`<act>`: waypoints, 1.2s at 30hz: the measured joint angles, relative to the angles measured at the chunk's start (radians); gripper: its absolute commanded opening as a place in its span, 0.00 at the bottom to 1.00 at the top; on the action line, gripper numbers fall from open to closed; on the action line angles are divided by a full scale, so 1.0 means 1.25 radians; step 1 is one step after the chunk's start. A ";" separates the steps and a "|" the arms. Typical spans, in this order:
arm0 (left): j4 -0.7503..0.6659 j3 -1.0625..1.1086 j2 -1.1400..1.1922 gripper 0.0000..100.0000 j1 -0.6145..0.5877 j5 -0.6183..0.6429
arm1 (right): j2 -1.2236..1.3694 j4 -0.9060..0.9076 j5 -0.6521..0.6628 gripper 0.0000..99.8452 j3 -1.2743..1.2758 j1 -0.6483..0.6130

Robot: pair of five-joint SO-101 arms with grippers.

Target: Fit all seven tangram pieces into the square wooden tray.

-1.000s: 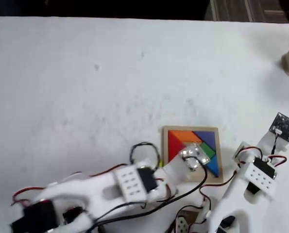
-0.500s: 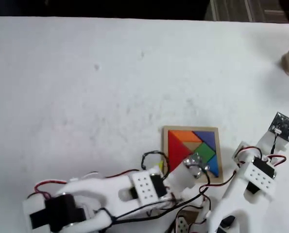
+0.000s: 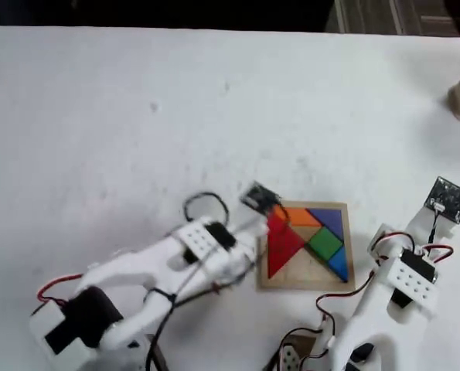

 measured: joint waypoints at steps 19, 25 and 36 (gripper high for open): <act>0.070 0.137 -0.389 0.35 -0.432 -0.338 | 0.000 0.000 0.000 0.02 0.000 -0.018; 0.015 0.155 -0.333 0.35 -0.443 -0.301 | 0.000 -0.001 0.009 0.02 0.005 -0.039; 0.122 -0.058 0.042 0.42 -0.442 -0.281 | 0.000 -0.002 0.031 0.02 0.007 -0.041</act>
